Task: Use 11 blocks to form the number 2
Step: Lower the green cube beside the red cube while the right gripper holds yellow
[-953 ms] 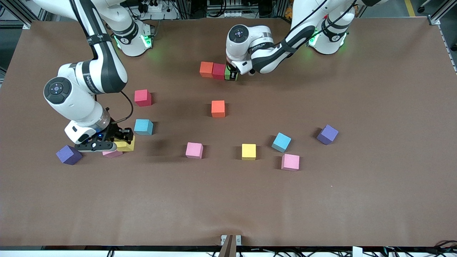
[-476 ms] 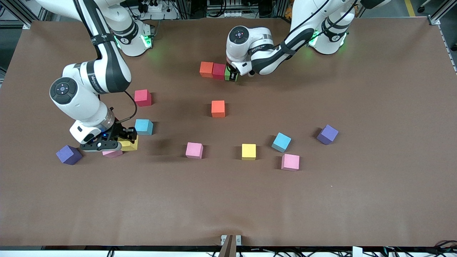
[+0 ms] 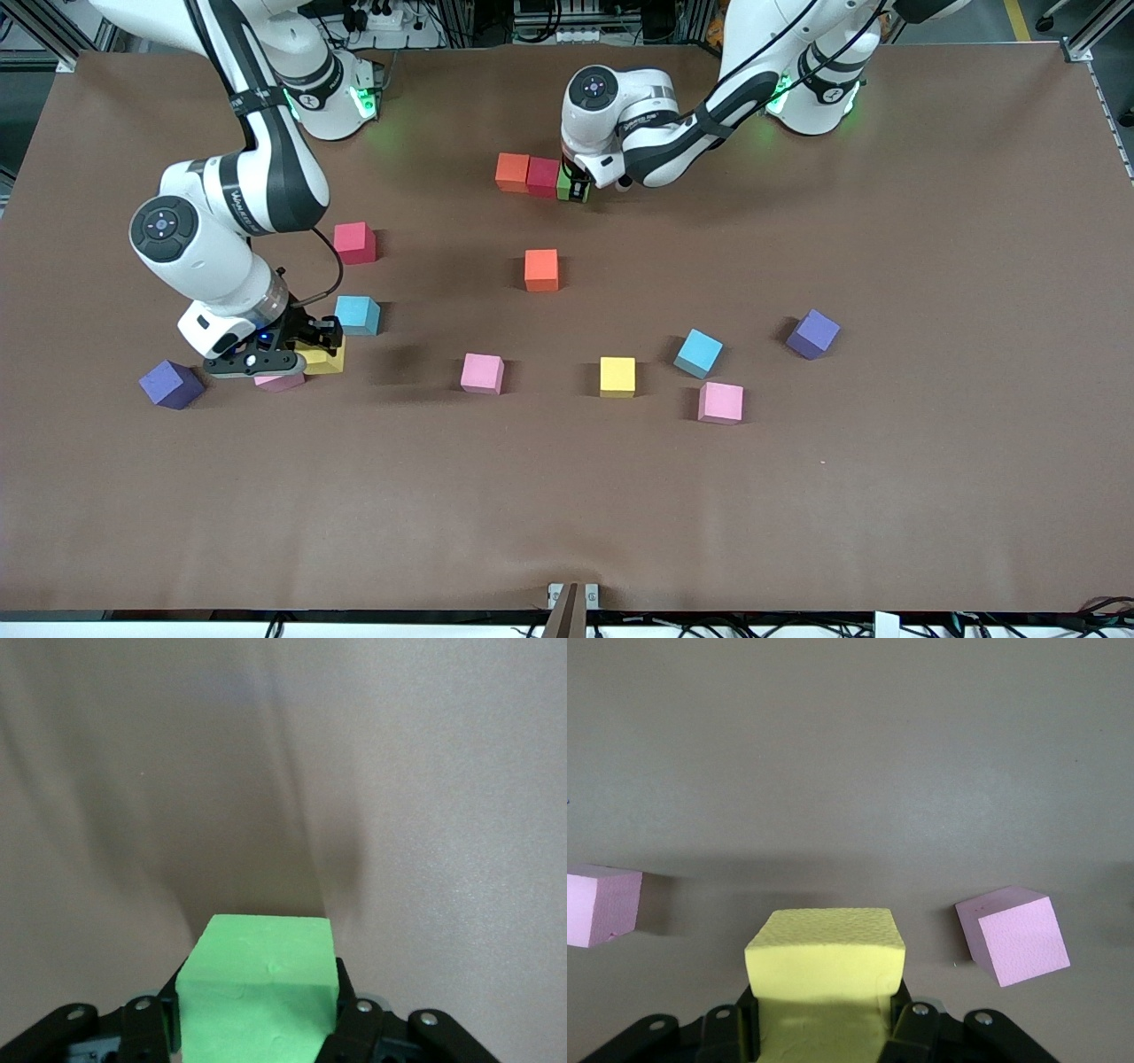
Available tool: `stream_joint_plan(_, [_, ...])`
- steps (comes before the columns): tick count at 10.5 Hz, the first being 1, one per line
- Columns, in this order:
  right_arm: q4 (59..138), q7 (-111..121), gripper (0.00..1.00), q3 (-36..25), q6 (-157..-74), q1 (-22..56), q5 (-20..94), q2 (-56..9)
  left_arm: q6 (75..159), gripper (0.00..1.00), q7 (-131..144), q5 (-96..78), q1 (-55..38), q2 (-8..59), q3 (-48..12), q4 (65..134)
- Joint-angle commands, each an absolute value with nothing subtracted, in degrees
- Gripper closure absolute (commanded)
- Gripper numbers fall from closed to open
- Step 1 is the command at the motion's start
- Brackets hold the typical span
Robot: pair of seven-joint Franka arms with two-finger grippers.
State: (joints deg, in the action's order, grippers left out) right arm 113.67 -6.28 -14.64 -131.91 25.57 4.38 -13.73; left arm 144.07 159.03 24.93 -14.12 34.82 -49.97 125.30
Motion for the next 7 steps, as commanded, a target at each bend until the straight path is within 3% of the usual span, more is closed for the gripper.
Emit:
stream_joint_plan(1, [113.47, -6.94, 0.59, -14.77, -131.84, 25.93, 4.48, -13.8, 144.76, 1.0, 172.6, 28.83, -15.82, 34.98, -49.57, 125.24])
stream_joint_plan(6, [113.29, -6.86, 0.59, -14.77, -131.84, 25.93, 4.48, -13.89, 144.67, 1.0, 173.41, 28.83, -16.34, 34.98, -49.22, 125.16])
stream_joint_plan(7, [113.2, -6.86, 0.59, -14.77, -131.92, 25.93, 4.48, -13.97, 144.58, 0.62, 173.23, 28.92, -17.13, 34.98, -48.26, 125.07])
